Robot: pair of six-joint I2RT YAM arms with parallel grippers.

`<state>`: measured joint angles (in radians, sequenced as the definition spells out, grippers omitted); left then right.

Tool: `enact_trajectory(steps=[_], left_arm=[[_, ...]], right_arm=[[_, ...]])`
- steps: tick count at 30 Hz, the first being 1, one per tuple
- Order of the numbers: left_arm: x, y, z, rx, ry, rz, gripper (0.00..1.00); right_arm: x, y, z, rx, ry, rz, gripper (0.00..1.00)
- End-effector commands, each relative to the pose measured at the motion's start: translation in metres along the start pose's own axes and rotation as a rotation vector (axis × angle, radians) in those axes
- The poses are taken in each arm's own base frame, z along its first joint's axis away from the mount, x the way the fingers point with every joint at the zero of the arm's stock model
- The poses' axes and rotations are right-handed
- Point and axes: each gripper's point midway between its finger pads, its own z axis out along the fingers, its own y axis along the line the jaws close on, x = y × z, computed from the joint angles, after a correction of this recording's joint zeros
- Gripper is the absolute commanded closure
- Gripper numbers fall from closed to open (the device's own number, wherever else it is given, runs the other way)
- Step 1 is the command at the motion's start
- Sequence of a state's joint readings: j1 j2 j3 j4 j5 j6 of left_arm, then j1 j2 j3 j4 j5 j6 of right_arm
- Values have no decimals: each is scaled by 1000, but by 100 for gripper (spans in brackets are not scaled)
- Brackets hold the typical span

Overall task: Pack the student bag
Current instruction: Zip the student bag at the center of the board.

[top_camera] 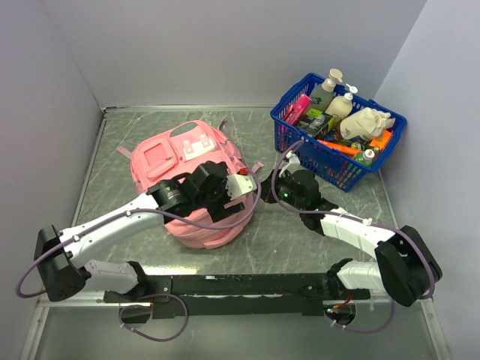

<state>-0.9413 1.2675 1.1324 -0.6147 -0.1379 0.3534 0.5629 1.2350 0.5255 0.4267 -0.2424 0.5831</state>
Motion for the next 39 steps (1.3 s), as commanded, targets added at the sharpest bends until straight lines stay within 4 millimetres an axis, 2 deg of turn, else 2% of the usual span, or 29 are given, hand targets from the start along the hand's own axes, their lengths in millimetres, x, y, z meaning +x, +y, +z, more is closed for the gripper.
enact_trajectory(steps=[1,2,6,10,12,14,15,16,18,22,25,26,29,30,34,39], left_arm=[[-28,-1,6,-64,-107,-4,4],[-20,-8,14,-61,-85,16,4],[-13,0,35,-133,-30,30,4],[-5,17,53,-252,27,33,4],[1,22,63,-257,54,20,4],[1,21,68,-208,56,3,30],[2,21,67,-201,58,2,59],[3,20,67,-200,58,3,77],[9,19,65,-196,66,15,99],[13,5,55,-107,59,28,99],[1,-11,42,5,13,37,99],[-10,-12,31,29,-27,40,99],[-22,-40,8,199,-74,86,99],[-26,-60,-1,314,-105,108,99],[-6,-97,-30,493,-115,244,99],[12,-108,-46,553,-138,340,99]], right_arm=[[-32,37,4,-134,-85,-9,100],[-33,37,3,-138,-87,-5,100],[-26,37,-1,-153,-77,4,100],[-24,41,-6,-172,-78,11,100],[-21,40,-9,-174,-77,13,100],[-20,40,-10,-177,-74,14,100],[-18,39,-11,-175,-74,16,100],[-17,38,-11,-171,-70,19,100],[-16,36,-10,-165,-65,19,100],[-19,29,-6,-152,-59,32,100],[-20,19,0,-118,-47,35,100],[-20,16,1,-109,-43,39,100],[-25,0,6,-80,-48,56,100],[-31,-5,7,-72,-56,60,100],[-43,-8,9,-72,-73,55,100],[-52,-10,8,-50,-86,30,100]])
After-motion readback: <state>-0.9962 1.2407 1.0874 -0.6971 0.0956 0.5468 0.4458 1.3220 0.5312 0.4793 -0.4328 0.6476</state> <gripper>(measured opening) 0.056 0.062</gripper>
